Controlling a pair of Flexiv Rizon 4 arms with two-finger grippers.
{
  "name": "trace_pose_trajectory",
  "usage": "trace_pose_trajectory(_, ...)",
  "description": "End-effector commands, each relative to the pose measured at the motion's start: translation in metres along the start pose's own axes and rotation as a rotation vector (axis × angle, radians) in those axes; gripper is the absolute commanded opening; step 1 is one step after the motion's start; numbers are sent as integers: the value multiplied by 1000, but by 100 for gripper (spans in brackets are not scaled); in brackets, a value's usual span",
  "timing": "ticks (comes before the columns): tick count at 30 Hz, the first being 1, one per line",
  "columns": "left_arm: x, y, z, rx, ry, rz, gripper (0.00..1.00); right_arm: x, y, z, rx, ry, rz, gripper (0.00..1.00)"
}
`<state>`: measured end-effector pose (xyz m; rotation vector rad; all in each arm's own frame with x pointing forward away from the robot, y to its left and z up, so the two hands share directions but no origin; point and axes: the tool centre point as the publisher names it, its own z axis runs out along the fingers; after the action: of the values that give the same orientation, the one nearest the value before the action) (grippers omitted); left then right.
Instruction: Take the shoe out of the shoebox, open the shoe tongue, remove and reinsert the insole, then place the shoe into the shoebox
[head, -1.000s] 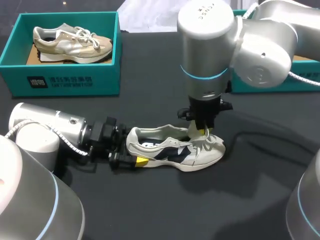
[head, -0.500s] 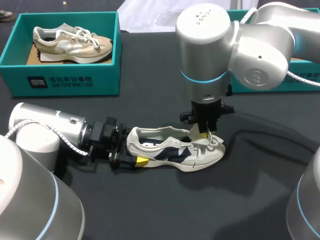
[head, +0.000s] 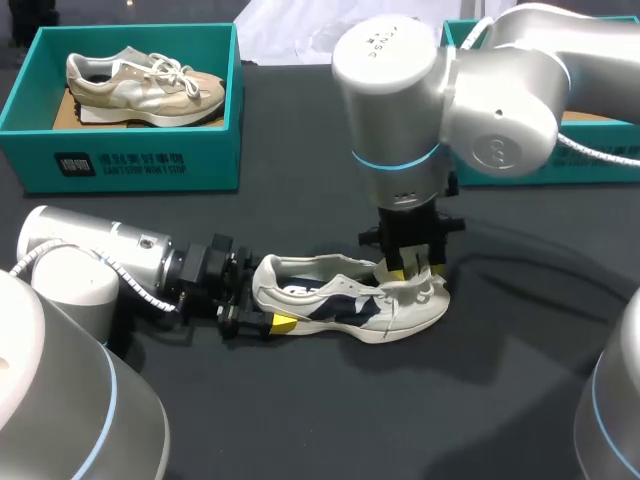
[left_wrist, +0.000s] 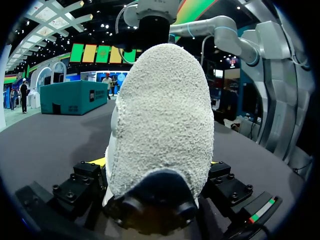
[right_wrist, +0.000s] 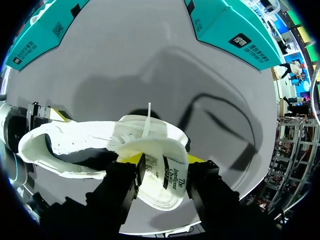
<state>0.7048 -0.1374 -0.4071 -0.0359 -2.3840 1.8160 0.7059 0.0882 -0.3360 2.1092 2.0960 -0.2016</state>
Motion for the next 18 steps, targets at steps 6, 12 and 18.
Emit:
trace_pose_trajectory(6,1,1,0,-2,0,0,0,-15,3,4,21,-66,56,68)
trace_pose_trajectory(12,1,1,0,-2,0,0,0,-29,1,4,27,-106,89,80)
trace_pose_trajectory(18,1,1,0,-2,0,0,0,-37,0,2,33,-135,104,90)
